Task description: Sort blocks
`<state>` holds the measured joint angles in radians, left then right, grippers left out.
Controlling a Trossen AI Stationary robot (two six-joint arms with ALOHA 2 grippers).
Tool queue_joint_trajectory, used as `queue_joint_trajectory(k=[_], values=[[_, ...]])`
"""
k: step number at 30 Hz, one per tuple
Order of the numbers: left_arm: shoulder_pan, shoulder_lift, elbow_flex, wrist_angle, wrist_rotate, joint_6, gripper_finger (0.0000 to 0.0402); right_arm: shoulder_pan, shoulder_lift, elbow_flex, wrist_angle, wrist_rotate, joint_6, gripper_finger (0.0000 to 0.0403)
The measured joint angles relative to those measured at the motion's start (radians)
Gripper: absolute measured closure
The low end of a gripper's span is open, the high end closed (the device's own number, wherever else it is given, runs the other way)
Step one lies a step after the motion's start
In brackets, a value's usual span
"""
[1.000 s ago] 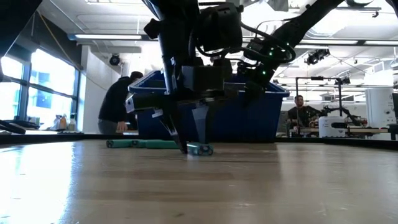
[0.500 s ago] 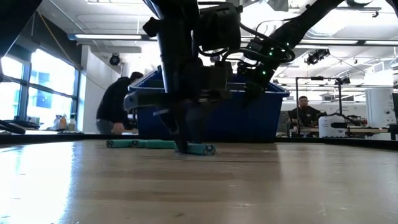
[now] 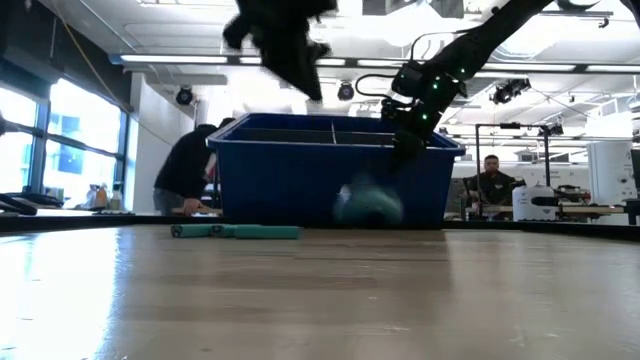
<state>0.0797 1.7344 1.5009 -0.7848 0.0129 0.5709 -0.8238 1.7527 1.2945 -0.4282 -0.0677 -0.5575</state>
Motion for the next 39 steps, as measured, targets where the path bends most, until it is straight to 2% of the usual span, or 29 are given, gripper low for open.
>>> queue_joint_trajectory(k=[3,8,12,16,19,21,23,26,29,33,39], values=[[0.077,-0.099,0.003,0.048,-0.041,-0.003,0.0397,0.0,0.0,0.0,0.0,0.0,0.0,0.0208],[0.203,-0.217,0.002,0.126,-0.038,-0.01,0.0397,0.0,0.0,0.0,0.0,0.0,0.0,0.0208],[0.281,-0.245,0.003,0.151,-0.022,-0.008,0.0399,0.0,0.0,0.0,0.0,0.0,0.0,0.0208],[0.33,-0.244,0.002,0.133,0.122,0.017,0.04,0.0,0.0,0.0,0.0,0.0,0.0,0.0208],[0.35,-0.236,-0.032,0.152,0.186,0.012,0.0401,0.0,0.0,0.0,0.0,0.0,0.0,0.0208],[0.354,-0.228,-0.107,0.249,0.209,-0.022,0.0401,0.0,0.0,0.0,0.0,0.0,0.0,0.0208],[0.34,-0.214,-0.199,0.457,0.246,-0.087,0.0401,0.0,0.0,0.0,0.0,0.0,0.0,0.0208],[0.3,-0.149,-0.323,0.774,0.271,-0.185,0.04,0.0,0.0,0.0,0.0,0.001,0.0,0.0208],[0.245,-0.022,-0.365,0.98,0.267,-0.28,0.0389,0.0,0.0,0.0,0.0,0.0,0.0,0.0208],[0.164,0.157,-0.303,1.161,0.267,-0.378,0.0357,0.0,0.0,0.0,0.0,0.001,0.0,0.0208],[0.094,0.377,-0.158,1.298,0.265,-0.425,0.0304,0.0,0.0,0.0,0.0,0.0,0.0,0.0208]])
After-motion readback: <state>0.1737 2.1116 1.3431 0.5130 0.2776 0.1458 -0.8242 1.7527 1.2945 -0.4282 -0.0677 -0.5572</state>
